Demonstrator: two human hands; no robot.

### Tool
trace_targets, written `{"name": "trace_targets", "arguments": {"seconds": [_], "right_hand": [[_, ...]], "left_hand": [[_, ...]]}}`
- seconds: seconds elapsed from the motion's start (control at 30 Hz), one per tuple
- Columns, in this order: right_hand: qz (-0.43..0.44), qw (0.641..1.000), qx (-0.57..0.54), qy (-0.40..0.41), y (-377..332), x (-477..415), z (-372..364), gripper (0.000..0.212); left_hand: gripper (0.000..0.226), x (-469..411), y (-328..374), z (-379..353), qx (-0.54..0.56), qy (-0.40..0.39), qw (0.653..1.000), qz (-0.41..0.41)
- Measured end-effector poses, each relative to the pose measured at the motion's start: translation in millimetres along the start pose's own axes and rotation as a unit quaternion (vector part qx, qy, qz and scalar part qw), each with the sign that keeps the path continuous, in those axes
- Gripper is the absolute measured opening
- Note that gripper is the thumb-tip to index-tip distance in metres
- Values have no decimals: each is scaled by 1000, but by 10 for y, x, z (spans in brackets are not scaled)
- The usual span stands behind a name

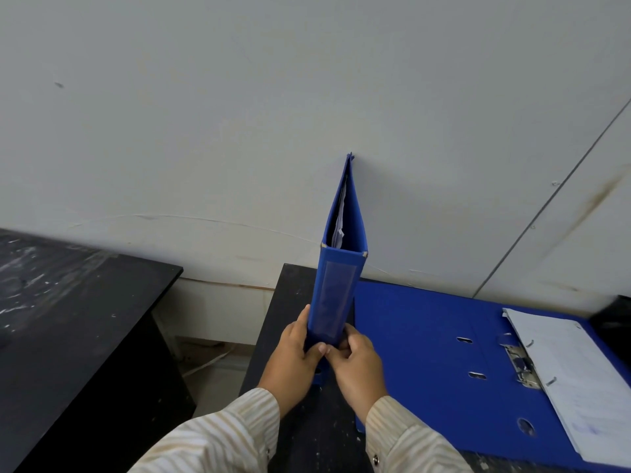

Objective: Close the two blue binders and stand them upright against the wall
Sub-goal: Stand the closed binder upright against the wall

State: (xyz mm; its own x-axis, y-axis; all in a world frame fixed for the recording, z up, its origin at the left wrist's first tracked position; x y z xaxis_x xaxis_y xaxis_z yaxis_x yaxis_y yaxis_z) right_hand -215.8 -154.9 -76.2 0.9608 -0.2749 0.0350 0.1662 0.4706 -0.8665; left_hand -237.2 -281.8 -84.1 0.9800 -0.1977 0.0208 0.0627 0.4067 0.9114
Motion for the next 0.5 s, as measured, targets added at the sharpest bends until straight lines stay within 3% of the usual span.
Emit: {"name": "trace_targets", "arguments": {"seconds": [0.27,0.33,0.43,0.5], "right_hand": [[-33,999,0,9,151,28,25,46],[-42,999,20,16,193,53,55,50],[-52,998,32,21,243,117,92,52],[-56,998,33,23,267,169,120,47]], "left_hand": [[75,99,-227,-26,24,22,997,68],[67,142,-287,-1,17,45,995,92],[33,242,-318,35,-13,69,990,124],[22,305,-295,24,-35,65,989,125]]}}
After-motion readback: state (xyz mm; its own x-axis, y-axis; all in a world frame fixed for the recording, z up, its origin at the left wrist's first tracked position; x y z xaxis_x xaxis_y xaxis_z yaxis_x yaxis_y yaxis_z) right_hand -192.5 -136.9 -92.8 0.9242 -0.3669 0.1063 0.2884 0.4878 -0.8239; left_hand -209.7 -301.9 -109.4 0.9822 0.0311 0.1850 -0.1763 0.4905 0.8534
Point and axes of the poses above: each hand's wrist, its own x-axis away from the middle knuckle, its own z-axis out of the back of the hand, y = z × x, the point moved 8 cm from there along -x, towards the middle knuckle, and after that the axes turned 2 degrees about y, right-handed, at the moved point
